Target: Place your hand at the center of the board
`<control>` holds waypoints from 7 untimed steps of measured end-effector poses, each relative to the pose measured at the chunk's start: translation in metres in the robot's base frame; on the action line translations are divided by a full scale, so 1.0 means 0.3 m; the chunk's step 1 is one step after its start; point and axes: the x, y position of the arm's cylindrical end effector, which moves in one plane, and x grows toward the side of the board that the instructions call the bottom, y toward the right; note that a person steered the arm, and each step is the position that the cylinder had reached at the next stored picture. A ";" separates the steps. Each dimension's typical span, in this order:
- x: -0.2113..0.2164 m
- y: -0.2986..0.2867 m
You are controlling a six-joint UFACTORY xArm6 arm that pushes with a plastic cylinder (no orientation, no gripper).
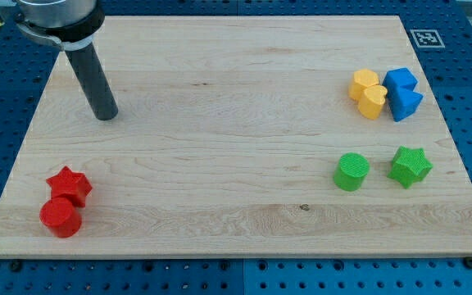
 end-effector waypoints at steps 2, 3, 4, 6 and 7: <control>-0.030 0.000; -0.048 0.000; -0.058 0.000; -0.076 0.000; -0.077 0.000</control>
